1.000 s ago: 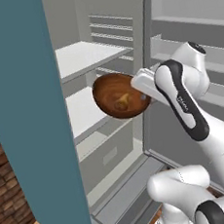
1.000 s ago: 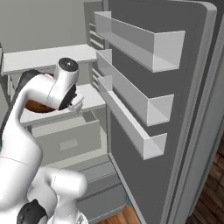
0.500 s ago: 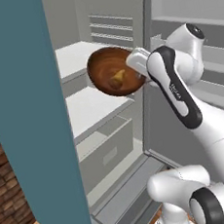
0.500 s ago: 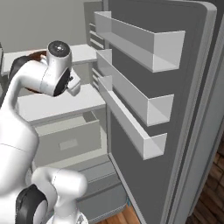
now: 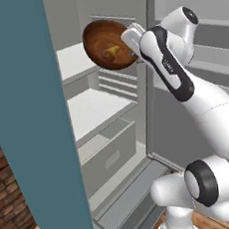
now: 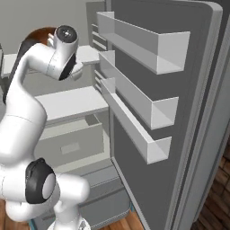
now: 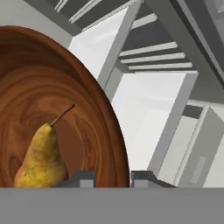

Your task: Move the mug from next to the sink to the open cabinet. Then, move the bowl with the pear to the fridge to clear the area for faucet cleaning.

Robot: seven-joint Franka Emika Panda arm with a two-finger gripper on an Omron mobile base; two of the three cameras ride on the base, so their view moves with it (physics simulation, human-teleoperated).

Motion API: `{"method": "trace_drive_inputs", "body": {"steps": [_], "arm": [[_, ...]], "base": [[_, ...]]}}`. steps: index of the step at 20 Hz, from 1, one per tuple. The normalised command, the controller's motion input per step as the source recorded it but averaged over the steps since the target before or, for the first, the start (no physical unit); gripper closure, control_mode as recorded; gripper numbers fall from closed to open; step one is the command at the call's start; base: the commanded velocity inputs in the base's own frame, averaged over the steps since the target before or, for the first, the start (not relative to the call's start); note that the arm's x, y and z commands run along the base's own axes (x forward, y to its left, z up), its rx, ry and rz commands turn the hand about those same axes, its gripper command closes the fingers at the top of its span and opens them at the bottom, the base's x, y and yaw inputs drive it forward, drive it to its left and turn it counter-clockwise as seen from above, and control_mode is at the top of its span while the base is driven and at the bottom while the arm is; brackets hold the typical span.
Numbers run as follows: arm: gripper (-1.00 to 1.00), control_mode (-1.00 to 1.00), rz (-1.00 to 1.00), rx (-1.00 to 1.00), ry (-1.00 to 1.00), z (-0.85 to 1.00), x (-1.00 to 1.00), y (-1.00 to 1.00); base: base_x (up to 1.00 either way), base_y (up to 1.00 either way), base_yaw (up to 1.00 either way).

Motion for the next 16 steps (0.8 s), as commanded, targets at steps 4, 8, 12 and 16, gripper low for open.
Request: {"method": "trace_drive_inputs", "body": {"steps": [4,8,12,16], "arm": [[1.0,-1.0,0.0,0.02,0.02,0.08,0.02,0.05],[1.0,-1.0,0.0,0.0,0.06,0.0,0.56,0.41],[1.0,-1.0,0.0,0.0,0.07,-0.12,0.68,0.55],[1.0,-1.0,0.0,-0.06,0.1,-0.25,0.6,0.53]], "base": [[0.0,0.0,0.0],[0.0,0.0,0.0],[0.0,0.0,0.0],[0.0,0.0,0.0]]}}
